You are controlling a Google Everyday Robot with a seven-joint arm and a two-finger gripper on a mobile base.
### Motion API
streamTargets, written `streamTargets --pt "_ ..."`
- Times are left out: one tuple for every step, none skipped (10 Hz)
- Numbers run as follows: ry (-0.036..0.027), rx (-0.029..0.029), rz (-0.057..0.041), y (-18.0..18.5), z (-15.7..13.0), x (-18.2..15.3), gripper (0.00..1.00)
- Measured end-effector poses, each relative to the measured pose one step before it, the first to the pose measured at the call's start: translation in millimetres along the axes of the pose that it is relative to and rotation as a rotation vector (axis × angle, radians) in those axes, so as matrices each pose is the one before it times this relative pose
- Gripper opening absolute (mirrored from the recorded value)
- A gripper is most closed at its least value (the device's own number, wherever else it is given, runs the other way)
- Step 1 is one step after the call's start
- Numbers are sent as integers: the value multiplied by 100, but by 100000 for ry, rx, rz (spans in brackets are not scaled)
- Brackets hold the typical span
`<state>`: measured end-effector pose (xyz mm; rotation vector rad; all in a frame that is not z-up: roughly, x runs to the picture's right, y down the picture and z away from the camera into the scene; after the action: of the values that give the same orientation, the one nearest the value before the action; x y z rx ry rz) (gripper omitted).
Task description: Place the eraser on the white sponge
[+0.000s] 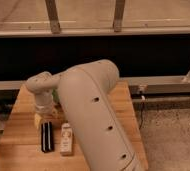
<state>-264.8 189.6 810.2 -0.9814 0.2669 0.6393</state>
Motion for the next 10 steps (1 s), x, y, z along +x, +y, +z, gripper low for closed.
streamTargets --pt "-54 9 134 -72 -26 27 68" --pt "35 10 216 -73 3 49 68" --pt "151 -20 302 2 50 69 68" --pt "173 -163 333 26 59 80 68" --pt "69 -549 632 -106 107 175 68" --pt "18 -468 551 -152 74 158 68" --pt "232 -221 230 -75 138 173 68" --pt "142 -402 -205 181 224 90 68" --pt "-86 -652 -581 424 244 21 68" --pt "-216 -440 -275 227 153 71 68"
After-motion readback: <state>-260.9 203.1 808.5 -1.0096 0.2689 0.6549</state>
